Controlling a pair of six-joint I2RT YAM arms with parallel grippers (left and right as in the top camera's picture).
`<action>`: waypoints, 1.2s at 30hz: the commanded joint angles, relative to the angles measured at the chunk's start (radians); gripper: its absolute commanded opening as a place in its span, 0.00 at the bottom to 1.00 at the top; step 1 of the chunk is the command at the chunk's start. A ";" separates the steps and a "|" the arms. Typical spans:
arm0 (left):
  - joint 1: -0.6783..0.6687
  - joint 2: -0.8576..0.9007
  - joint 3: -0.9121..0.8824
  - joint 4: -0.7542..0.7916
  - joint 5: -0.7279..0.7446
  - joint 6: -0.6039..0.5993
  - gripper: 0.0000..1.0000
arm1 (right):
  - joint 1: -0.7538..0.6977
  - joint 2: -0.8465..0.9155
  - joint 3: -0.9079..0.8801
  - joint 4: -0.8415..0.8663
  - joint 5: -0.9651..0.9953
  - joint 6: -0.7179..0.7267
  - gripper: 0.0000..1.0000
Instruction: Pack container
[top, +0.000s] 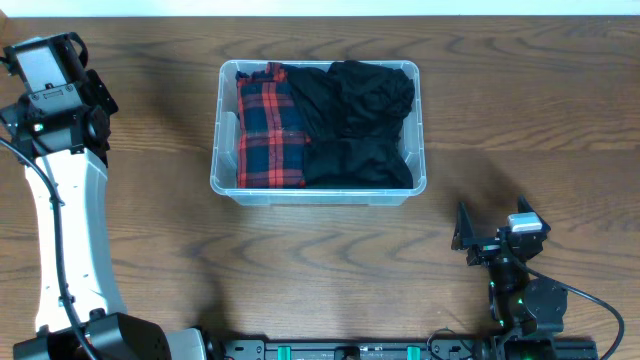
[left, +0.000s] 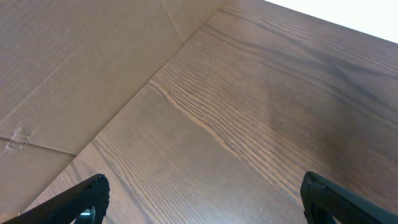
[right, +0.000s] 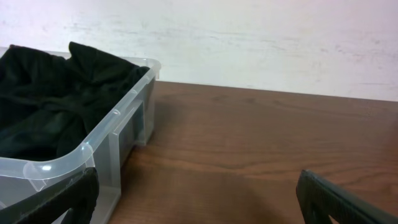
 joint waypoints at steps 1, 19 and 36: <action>0.004 0.004 -0.005 -0.001 -0.009 -0.013 0.98 | -0.012 -0.007 -0.002 -0.004 0.000 0.010 0.99; -0.070 -0.146 -0.187 -0.004 -0.009 -0.013 0.98 | -0.012 -0.007 -0.002 -0.004 0.000 0.010 0.99; -0.129 -0.676 -0.843 -0.004 -0.009 -0.013 0.98 | -0.012 -0.007 -0.002 -0.004 0.000 0.010 0.99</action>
